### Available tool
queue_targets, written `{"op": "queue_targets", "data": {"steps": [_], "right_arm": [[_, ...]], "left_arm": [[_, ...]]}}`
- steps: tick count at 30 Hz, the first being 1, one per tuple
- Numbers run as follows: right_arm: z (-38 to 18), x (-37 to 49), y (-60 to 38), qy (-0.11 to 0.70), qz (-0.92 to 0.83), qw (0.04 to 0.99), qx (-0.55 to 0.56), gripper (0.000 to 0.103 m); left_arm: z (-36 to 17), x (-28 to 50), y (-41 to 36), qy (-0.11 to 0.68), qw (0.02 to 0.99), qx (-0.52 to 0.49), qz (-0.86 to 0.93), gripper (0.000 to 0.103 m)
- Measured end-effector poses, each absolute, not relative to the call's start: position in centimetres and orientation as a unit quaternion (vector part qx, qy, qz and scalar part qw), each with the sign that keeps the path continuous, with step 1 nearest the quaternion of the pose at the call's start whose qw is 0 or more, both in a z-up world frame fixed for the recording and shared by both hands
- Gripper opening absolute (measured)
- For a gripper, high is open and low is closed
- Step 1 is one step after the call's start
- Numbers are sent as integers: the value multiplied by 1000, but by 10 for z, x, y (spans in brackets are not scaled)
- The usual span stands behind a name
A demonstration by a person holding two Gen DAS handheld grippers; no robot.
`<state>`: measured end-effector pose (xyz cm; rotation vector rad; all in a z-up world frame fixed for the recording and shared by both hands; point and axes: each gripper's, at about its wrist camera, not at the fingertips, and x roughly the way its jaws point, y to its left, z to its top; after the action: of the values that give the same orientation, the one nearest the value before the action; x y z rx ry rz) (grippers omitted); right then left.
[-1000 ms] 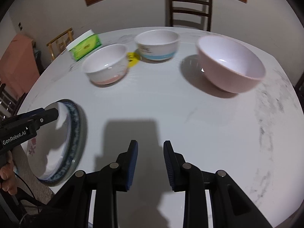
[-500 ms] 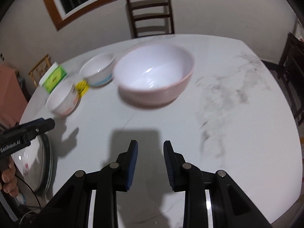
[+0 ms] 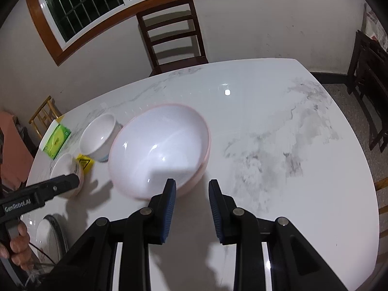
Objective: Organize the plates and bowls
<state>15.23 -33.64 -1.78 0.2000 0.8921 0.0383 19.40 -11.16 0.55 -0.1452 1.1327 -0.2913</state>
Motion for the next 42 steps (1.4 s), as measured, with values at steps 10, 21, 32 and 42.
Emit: {"op": "queue_targets", "data": {"steps": [10, 21, 32, 42], "right_arm": [[-34, 197, -346, 462, -4, 880, 110, 28], [-56, 223, -345, 485, -9, 867, 114, 28], [-74, 227, -342, 499, 4, 857, 126, 27], [-74, 213, -331, 506, 8, 854, 121, 20]], "left_arm": [[-6, 230, -133, 553, 818, -85, -137, 46], [-31, 248, -147, 566, 810, -78, -130, 46], [-49, 246, -150, 573, 805, -64, -140, 31], [-46, 231, -148, 572, 802, -58, -159, 17]]}}
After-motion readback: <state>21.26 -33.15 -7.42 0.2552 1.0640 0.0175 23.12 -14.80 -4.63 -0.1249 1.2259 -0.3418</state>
